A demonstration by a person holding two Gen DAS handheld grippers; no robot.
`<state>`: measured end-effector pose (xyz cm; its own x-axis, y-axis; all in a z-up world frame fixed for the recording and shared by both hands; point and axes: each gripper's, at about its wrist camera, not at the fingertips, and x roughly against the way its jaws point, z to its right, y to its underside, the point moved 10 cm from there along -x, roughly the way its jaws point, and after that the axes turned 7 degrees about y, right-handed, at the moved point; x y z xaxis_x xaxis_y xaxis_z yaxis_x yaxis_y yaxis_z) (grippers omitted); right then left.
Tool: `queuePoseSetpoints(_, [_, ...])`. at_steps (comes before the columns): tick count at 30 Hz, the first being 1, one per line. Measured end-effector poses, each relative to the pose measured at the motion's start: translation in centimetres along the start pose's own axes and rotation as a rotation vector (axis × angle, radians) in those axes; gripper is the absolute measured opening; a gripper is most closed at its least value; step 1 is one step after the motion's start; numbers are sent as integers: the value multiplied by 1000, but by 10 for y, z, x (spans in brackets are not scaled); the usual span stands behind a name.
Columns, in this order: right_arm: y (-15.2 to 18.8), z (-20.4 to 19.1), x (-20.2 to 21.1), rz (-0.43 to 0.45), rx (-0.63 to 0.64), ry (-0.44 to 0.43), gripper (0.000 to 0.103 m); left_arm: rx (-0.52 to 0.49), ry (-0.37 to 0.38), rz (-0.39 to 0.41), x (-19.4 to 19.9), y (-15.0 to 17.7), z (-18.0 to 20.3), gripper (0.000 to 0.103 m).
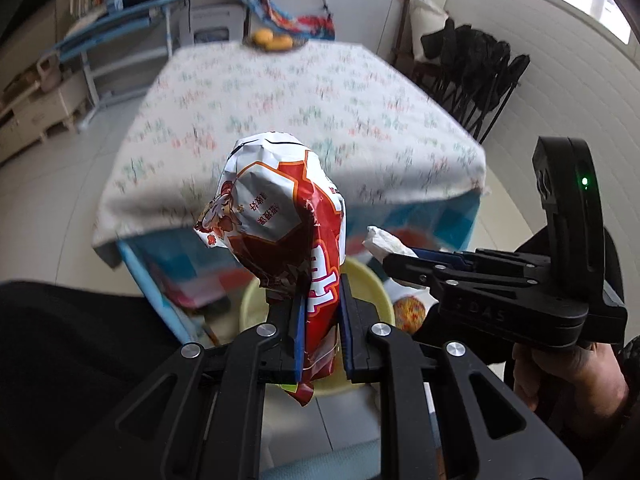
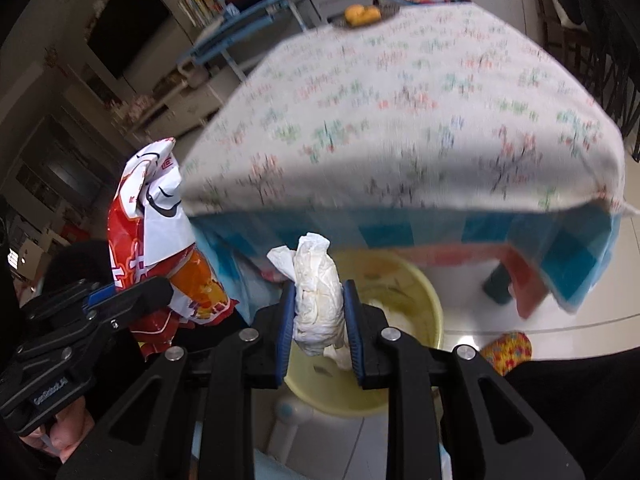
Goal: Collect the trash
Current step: 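Open both grippers over the yellow basin to drop the wrapper and tissue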
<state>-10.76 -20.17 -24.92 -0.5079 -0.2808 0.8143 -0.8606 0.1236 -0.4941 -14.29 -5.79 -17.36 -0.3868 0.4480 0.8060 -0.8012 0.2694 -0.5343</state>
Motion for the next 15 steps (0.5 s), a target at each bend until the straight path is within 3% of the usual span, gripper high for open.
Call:
queuePoseSetpoints(6, [16,6,-18,-91,10,41,30,3,21,-123,-28,25,1,15])
queuePoseSetpoints(10, [20,10,-22,-113,2,54,40,7,18,-166,-37,33,0,19])
queuePoseSetpoints(15, [18,14,-18,-98,-17,65,48,9,-2,-161,-37,32,-2,35])
